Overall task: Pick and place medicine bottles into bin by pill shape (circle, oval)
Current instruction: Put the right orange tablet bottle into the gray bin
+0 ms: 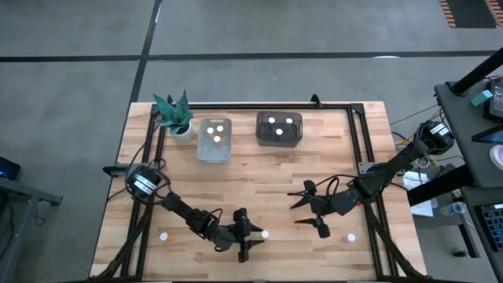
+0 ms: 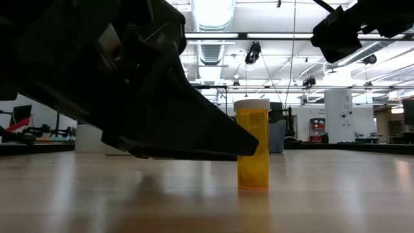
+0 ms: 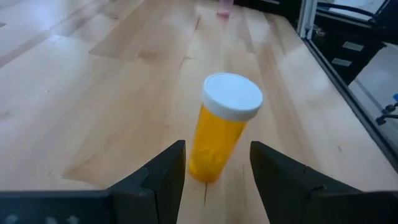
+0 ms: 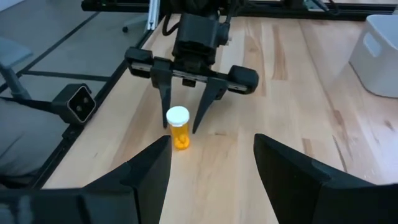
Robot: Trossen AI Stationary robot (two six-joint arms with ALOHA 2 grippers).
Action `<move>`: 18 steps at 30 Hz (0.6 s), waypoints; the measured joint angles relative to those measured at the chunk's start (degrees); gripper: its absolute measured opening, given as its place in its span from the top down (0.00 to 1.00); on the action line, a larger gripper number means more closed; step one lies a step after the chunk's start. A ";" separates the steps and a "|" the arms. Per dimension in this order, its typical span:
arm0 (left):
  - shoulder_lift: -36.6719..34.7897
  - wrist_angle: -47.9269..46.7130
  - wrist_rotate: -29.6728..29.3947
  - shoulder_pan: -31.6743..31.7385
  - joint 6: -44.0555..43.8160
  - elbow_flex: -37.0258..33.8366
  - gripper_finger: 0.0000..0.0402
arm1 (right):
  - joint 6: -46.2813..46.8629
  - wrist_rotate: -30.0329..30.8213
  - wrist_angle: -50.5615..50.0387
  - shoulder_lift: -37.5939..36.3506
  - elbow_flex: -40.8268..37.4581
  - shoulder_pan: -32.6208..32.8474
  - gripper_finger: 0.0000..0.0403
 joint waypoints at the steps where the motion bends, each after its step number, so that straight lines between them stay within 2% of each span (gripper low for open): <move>1: 0.28 0.50 0.01 0.09 0.61 0.07 0.59 | -0.06 0.30 0.06 0.01 0.00 0.00 0.46; 10: 0.69 2.75 -0.10 1.27 5.78 0.05 0.61 | -0.72 0.52 0.09 0.01 0.00 -0.02 0.46; 18: 0.69 2.90 -0.26 1.52 6.88 0.06 0.76 | -1.07 1.86 0.04 0.00 0.00 -0.02 0.46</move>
